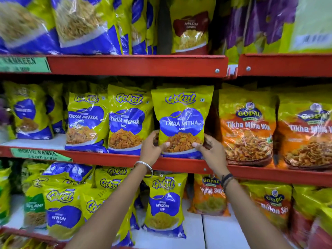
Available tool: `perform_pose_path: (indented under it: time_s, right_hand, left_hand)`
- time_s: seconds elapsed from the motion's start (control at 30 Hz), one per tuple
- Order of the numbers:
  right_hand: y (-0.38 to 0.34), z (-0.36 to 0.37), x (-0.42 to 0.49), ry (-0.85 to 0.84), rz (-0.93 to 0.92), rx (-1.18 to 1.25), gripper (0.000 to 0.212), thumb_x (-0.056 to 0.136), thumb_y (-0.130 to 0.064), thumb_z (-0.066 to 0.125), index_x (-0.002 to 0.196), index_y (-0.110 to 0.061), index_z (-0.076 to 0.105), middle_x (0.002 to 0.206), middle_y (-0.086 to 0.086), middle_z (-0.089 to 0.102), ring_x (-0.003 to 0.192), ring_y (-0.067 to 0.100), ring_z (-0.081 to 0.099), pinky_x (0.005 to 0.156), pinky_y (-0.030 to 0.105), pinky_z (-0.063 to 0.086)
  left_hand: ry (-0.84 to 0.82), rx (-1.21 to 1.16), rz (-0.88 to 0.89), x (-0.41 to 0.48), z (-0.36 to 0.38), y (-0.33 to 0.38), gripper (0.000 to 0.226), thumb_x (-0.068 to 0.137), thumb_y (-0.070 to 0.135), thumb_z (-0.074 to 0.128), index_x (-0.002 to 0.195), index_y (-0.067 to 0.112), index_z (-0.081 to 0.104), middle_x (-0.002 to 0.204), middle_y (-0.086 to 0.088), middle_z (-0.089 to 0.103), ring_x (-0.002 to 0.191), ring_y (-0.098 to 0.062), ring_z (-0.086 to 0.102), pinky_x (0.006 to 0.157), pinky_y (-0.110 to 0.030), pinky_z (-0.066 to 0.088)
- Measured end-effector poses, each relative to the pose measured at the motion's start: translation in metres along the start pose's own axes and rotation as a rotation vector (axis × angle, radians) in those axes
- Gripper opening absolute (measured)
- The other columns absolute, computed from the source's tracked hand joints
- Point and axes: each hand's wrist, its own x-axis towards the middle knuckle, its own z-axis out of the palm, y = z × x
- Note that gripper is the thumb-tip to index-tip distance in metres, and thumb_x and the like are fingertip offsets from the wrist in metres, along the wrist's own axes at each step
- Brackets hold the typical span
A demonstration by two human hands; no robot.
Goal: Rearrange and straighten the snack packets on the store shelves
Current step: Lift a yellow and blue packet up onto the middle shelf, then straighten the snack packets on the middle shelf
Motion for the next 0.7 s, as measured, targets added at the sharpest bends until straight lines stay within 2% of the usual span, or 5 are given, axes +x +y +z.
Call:
perform_pose_path:
  time_s: [0.17,0.3,0.4,0.53,0.7]
  right_hand:
    - [0.015,0.0,0.009,0.044,0.075,-0.057,0.033,0.081,-0.037,0.071,0.108,-0.019,0.067,0.101,-0.004,0.074,0.096,0.009,0.068,0.083,0.034,0.055]
    - [-0.009,-0.005,0.038,0.209,0.098,-0.034,0.043,0.085,-0.04,0.064,0.116,-0.011,0.058,0.09,-0.009,0.064,0.085,0.001,0.06,0.07,0.012,0.046]
    - [-0.028,-0.009,0.079,0.287,0.128,0.053,0.038,0.086,-0.035,0.065,0.11,-0.007,0.058,0.085,-0.01,0.058,0.08,-0.001,0.056,0.061,0.0,0.041]
    - [-0.033,-0.001,0.111,0.348,0.188,0.068,0.041,0.077,-0.03,0.076,0.1,-0.005,0.054,0.086,0.004,0.056,0.082,0.019,0.054,0.062,0.018,0.041]
    - [-0.037,-0.003,0.127,0.362,0.243,-0.096,0.025,0.078,-0.021,0.076,0.076,-0.007,0.055,0.075,0.011,0.054,0.072,0.019,0.046,0.06,0.027,0.032]
  left_hand:
    - [-0.021,0.149,-0.047,0.014,0.001,-0.012,0.05,0.073,0.039,0.071,0.116,0.016,0.058,0.101,-0.002,0.071,0.092,-0.018,0.065,0.082,-0.038,0.054]
    - [0.134,0.057,-0.049,0.039,0.004,0.018,0.036,0.092,0.026,0.055,0.122,0.007,0.053,0.098,-0.003,0.059,0.092,-0.019,0.056,0.071,-0.019,0.038]
    - [0.274,0.014,-0.061,0.067,0.006,0.04,0.028,0.093,0.025,0.053,0.108,0.002,0.058,0.083,-0.006,0.055,0.078,-0.021,0.05,0.057,-0.023,0.029]
    - [0.371,-0.029,-0.085,0.086,0.008,0.043,0.027,0.079,0.021,0.073,0.088,0.001,0.058,0.081,-0.01,0.056,0.075,-0.022,0.05,0.057,-0.021,0.03]
    - [0.42,-0.04,-0.113,0.095,0.004,0.039,0.029,0.071,0.018,0.079,0.084,-0.002,0.061,0.073,-0.009,0.054,0.068,-0.02,0.048,0.063,-0.031,0.04]
